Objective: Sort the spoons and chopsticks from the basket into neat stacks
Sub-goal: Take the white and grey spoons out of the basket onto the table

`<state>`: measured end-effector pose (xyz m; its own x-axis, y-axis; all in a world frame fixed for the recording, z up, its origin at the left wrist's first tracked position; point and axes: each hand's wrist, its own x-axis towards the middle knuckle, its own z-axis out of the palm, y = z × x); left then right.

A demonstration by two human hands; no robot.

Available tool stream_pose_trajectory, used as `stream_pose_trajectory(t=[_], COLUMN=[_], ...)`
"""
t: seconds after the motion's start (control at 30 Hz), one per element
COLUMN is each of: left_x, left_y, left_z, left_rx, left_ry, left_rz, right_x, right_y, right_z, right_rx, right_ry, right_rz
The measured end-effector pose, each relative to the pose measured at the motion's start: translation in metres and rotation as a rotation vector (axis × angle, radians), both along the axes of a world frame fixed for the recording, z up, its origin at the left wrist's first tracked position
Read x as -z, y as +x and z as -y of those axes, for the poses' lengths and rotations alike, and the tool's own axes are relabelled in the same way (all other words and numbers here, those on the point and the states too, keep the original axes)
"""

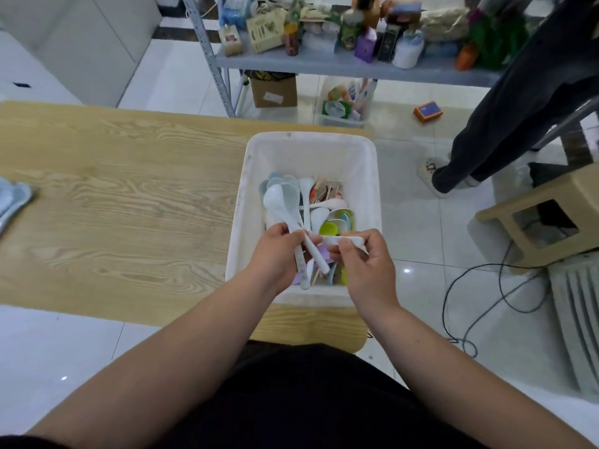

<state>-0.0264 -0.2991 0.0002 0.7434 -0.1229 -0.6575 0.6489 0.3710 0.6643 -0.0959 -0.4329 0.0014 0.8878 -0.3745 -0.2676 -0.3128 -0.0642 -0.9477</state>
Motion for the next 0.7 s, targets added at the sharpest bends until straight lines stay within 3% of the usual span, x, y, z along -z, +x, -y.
stream_pose_trajectory(t=[0.17, 0.3, 0.4, 0.53, 0.7], left_x=[0.005, 0.007, 0.0, -0.003, -0.004], left_y=[-0.019, -0.04, -0.054, -0.072, -0.096], left_z=[-0.013, -0.03, -0.047, -0.081, -0.149], left_rx=[-0.154, -0.233, -0.307, -0.263, -0.28], left_ry=[-0.006, -0.029, -0.072, 0.073, 0.201], left_rz=[-0.163, -0.165, -0.131, 0.046, 0.138], right_x=[-0.006, -0.01, -0.006, -0.001, -0.011], right_y=[-0.003, -0.003, -0.007, -0.021, -0.025], right_z=[0.003, -0.016, -0.043, -0.081, -0.142], right_rx=[0.034, 0.025, -0.119, -0.367, -0.696], right_ry=[0.17, 0.411, 0.525, 0.299, -0.015], right_rz=[0.099, 0.022, -0.038, -0.104, -0.144])
